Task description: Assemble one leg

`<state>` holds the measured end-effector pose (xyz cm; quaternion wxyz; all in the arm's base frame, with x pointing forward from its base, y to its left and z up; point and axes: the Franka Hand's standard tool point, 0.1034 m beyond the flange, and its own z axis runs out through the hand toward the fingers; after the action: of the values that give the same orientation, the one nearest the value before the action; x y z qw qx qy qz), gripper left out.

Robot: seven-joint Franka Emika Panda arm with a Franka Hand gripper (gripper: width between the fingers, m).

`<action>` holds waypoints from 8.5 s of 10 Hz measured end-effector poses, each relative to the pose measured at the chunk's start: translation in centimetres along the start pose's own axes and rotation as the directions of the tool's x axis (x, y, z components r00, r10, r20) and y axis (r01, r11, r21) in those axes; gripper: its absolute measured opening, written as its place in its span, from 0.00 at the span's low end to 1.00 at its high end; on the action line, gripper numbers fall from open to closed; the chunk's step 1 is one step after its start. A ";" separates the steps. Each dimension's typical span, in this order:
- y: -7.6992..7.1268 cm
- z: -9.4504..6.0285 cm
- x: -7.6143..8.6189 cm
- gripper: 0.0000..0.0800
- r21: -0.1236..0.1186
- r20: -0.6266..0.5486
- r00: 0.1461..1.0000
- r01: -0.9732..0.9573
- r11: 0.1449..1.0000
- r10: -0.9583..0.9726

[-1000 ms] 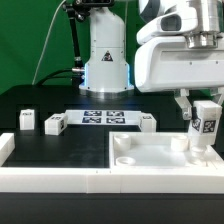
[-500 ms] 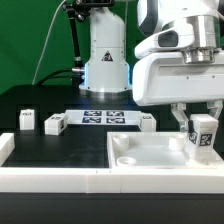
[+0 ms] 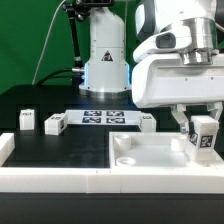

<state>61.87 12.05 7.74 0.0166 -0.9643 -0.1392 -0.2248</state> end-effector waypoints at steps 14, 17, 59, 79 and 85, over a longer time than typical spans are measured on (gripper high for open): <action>-0.2 -2.5 1.6 0.81 0.013 0.064 0.998 0.003 1.000 -0.003; -0.1 -1.8 1.5 0.81 0.050 0.335 0.942 -0.008 0.999 -0.010; 0.2 0.1 1.1 0.81 -0.083 0.493 0.818 -0.296 0.952 0.297; 0.6 0.3 0.9 0.37 -0.367 0.284 0.363 -0.814 0.450 0.888; 0.5 0.4 0.9 0.56 -0.435 0.163 0.100 -0.886 0.162 0.982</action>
Offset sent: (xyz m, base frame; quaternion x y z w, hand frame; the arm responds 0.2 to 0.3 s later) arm 0.0000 0.0000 0.0000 0.0000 0.0000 0.0000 1.0000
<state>62.90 11.85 7.78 0.0164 -0.8444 0.5345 0.0329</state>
